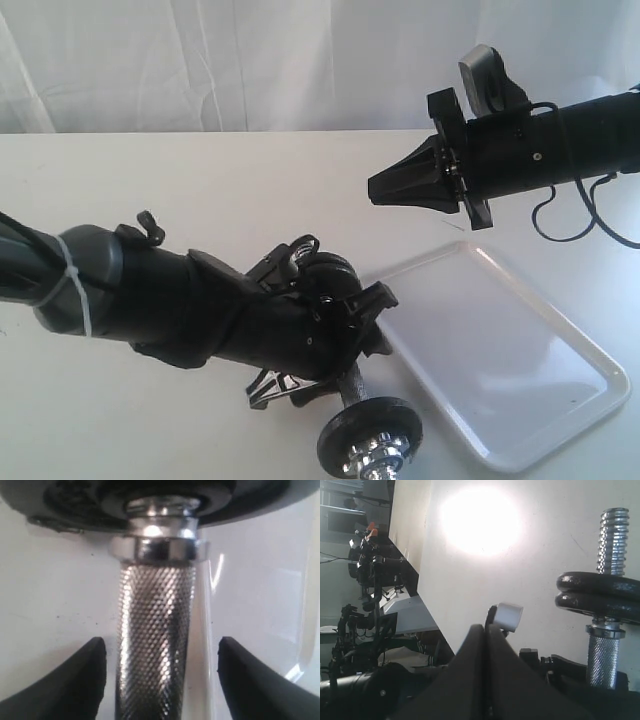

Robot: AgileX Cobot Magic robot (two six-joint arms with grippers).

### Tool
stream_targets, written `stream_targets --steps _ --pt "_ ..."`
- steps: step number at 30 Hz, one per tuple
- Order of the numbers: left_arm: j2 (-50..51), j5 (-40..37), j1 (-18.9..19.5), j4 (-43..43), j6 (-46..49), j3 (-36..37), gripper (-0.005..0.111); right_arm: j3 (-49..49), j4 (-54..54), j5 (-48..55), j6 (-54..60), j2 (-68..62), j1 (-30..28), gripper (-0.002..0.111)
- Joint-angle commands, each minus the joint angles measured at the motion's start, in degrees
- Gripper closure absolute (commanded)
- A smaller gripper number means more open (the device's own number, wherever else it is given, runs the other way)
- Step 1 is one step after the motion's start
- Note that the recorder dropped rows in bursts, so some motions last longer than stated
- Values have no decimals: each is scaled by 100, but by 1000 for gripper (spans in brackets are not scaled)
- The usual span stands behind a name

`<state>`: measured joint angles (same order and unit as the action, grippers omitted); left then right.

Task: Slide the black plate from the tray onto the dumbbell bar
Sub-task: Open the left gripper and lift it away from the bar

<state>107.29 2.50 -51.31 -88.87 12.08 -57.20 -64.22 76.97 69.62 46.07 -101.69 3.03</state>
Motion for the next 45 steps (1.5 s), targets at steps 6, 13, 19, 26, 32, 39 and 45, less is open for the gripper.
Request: stream_targets --steps 6,13,19,26,32,39,45 --pt "-570 -1368 666 1123 308 52 39 -27 33 35 19 61 -23 108" --pt "-906 -2670 1380 2395 -254 52 39 -27 33 35 19 61 -23 108" --pt "-1546 -3416 1748 4331 -1252 52 40 -27 10 35 19 61 -23 108" --pt "-3000 -4678 1816 7143 -2164 52 56 -27 10 35 19 61 -23 108" --pt "-4496 -5646 1804 9003 -3153 52 106 -27 -99 35 42 61 -23 108" --pt "-6848 -5557 1804 9477 -3167 42 107 -27 -108 35 179 50 -23 108" --pt "-8272 -5121 1804 9640 -3155 102 107 -27 -229 35 1060 41 -23 108"
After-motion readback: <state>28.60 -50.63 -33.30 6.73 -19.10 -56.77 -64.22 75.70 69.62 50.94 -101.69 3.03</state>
